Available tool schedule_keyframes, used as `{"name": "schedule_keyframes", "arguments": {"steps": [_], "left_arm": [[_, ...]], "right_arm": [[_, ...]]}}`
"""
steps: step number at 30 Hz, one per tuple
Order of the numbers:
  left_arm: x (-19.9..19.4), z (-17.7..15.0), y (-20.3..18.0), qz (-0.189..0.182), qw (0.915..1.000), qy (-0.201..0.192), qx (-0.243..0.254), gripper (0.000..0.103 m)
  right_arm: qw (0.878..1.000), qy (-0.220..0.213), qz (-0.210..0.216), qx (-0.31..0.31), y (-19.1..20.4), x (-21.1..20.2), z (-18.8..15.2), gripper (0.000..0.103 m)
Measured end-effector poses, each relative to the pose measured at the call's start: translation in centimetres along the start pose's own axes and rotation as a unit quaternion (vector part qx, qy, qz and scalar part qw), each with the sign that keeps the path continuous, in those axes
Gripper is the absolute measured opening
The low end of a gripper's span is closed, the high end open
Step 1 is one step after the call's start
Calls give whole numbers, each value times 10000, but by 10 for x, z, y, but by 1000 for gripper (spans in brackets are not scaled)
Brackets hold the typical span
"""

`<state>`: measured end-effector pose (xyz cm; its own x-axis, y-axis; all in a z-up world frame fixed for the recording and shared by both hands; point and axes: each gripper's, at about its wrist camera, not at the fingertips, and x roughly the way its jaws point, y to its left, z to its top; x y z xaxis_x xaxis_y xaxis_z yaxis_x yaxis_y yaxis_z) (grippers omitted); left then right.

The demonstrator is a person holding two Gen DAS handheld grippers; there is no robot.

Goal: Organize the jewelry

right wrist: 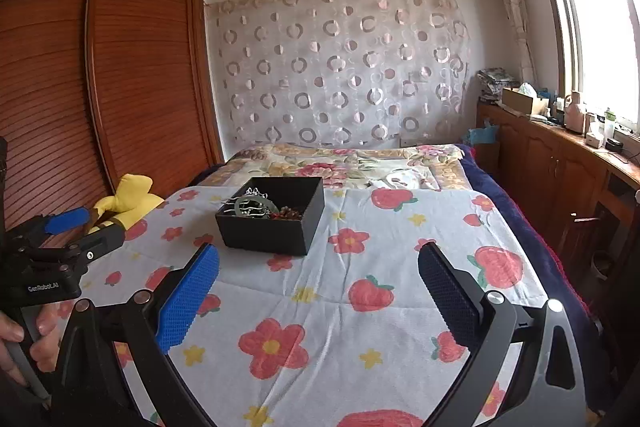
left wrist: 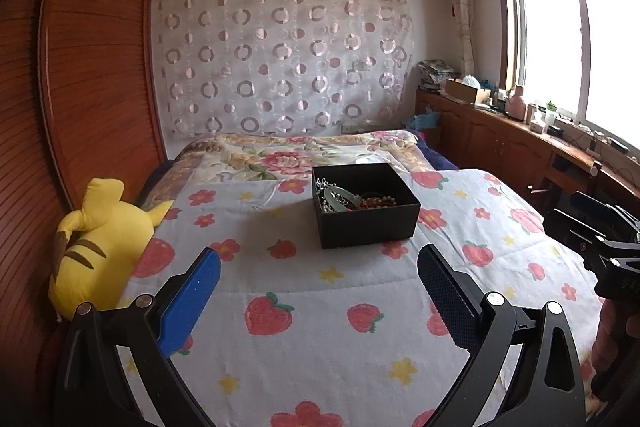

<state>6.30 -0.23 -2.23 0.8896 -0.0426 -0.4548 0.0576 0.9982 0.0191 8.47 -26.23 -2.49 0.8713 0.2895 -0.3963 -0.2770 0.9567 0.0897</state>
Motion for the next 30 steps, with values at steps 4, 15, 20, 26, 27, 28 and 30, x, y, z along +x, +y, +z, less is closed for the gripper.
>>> {"name": "schedule_keyframes", "arguments": {"steps": [4, 15, 20, 26, 27, 28, 30], "left_arm": [[0, 0, -1, 3, 10000, 4, 12, 95], [0, 1, 0, 5, 10000, 1, 2, 95], [0, 0, 0, -14, 10000, -26, 10, 95], [-5, -2, -2, -29, 9999, -109, 3, 95], [-6, -2, -2, -34, 9999, -124, 6, 95], [-7, -2, -2, -41, 9999, -142, 10, 95], [-9, -1, -3, -52, 9999, -161, 21, 95]], "right_arm": [[10000, 2, 1, 3, 2, 0, -1, 100], [10000, -7, -18, 2, 3, 0, -2, 100], [10000, -18, -41, 0, 5, 0, -3, 100], [10000, -43, -39, 3, 5, 0, -2, 100], [10000, -37, -40, 0, 5, 0, -2, 100], [10000, -37, -43, 2, 5, 0, -2, 100], [10000, -35, -39, 5, 5, 0, -2, 100]]}}
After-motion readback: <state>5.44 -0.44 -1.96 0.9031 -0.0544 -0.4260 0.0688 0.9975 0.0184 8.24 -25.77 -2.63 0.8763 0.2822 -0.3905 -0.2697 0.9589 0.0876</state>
